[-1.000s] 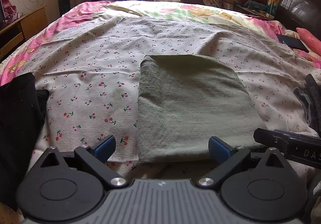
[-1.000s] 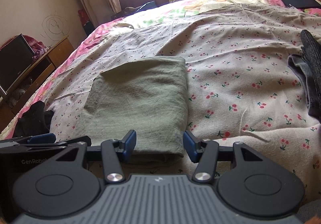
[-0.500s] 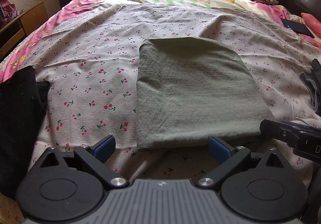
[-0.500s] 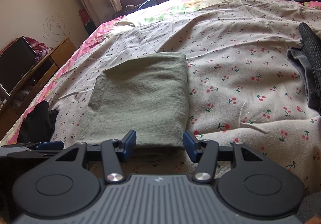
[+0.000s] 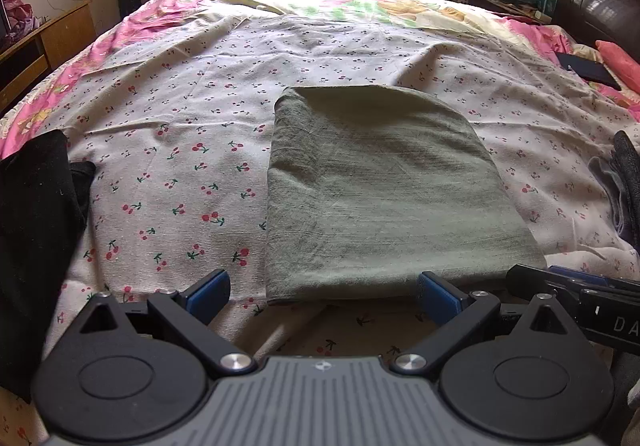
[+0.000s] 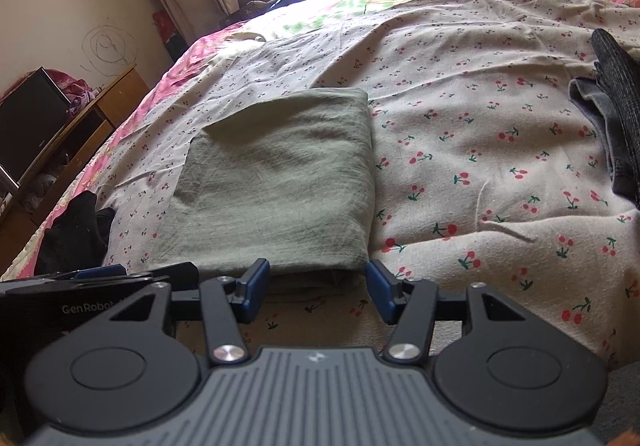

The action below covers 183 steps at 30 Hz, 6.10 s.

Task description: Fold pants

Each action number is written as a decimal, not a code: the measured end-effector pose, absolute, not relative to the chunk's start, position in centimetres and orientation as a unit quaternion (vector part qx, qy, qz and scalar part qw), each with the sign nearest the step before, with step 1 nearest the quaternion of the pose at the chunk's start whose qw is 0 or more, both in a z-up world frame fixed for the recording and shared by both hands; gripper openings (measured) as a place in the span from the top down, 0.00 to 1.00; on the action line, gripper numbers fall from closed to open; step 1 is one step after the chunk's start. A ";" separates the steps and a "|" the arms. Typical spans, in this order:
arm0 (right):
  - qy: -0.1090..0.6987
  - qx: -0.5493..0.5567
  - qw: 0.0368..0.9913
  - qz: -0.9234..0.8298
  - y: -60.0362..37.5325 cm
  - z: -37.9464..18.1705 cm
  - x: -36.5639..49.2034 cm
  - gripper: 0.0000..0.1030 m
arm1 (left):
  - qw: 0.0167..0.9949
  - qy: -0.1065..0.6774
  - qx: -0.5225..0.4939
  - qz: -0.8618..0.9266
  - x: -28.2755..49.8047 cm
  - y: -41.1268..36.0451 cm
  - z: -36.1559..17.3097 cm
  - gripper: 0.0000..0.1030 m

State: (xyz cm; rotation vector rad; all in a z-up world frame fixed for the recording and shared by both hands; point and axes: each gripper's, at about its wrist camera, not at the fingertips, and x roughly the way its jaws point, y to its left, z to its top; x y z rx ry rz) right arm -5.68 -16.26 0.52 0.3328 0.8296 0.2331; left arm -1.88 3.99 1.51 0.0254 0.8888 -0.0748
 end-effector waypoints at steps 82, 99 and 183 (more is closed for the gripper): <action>0.402 0.149 0.897 0.110 -15.8 0.0 -5.3 0.45 | 0.906 0.419 0.045 -0.041 -2.1 2.9 1.3 0.00; 0.402 0.149 0.897 0.110 -15.8 0.0 -5.3 0.44 | 0.906 0.419 0.045 -0.041 -2.1 3.0 1.3 0.00; 0.404 0.163 0.895 0.097 -16.4 1.9 -9.6 0.46 | 0.912 0.406 0.035 -0.044 -7.3 2.6 3.3 0.00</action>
